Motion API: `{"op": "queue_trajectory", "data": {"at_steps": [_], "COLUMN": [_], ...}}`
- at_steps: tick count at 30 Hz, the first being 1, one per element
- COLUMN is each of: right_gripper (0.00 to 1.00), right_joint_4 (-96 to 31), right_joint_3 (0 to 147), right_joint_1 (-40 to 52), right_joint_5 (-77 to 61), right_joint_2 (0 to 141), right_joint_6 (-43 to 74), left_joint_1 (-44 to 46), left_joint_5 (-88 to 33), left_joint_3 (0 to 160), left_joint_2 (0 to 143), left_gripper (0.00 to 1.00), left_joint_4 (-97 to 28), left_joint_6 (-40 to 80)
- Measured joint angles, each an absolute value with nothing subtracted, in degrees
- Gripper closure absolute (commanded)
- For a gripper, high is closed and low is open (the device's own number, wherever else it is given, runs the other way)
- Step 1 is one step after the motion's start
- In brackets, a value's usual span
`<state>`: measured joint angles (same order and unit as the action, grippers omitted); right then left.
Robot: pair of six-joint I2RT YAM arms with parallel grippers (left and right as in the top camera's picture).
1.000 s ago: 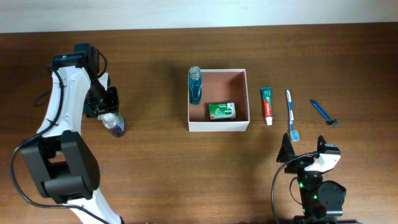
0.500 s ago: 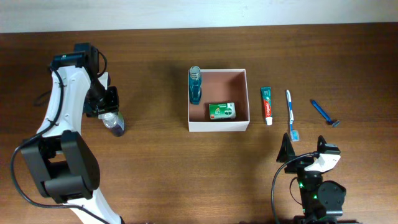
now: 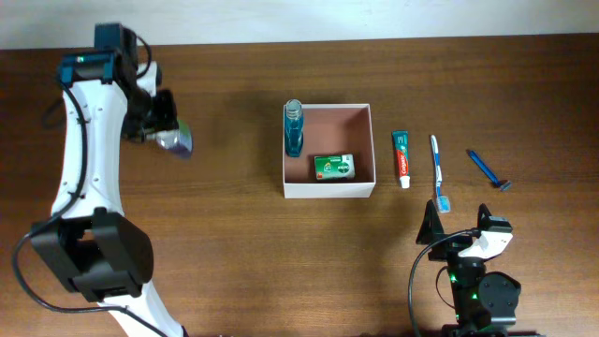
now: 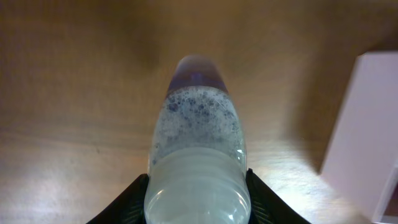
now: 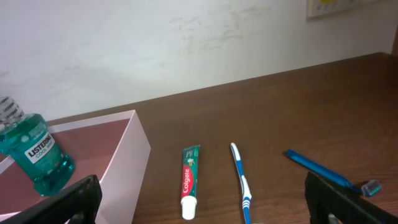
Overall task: Pack container
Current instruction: 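Lift the pump bottle with the left gripper and carry it over the box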
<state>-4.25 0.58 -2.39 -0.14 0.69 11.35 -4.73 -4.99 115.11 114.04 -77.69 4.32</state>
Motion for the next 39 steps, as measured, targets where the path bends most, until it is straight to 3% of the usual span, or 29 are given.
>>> {"op": "queue_trajectory", "data": {"at_steps": [7,16,30,39], "right_gripper": [0.01,0.01,0.01,0.01], "right_joint_4": [-4.25,-4.25,-4.25,-4.25], "right_joint_3": [0.58,0.58,0.58,0.58], "right_joint_1": [-2.39,-2.39,-2.39,-2.39], "right_joint_5": [-0.14,-0.14,-0.14,-0.14], "right_joint_2": [0.69,0.69,0.69,0.69], "right_joint_6": [11.33,11.33,11.31,11.33], "left_joint_1": [-0.71,11.79,31.90,37.04], "left_joint_5": [-5.56,-5.63,-0.80,2.00], "left_joint_3": [132.44,149.67,151.81,151.83], "left_joint_2": [114.34,114.34,115.42,124.57], "left_gripper": [0.99,0.99,0.99,0.99], "left_joint_4": [-81.49,-78.15,-71.07,-70.13], "left_joint_6": [4.82,5.41,5.43,5.58]}}
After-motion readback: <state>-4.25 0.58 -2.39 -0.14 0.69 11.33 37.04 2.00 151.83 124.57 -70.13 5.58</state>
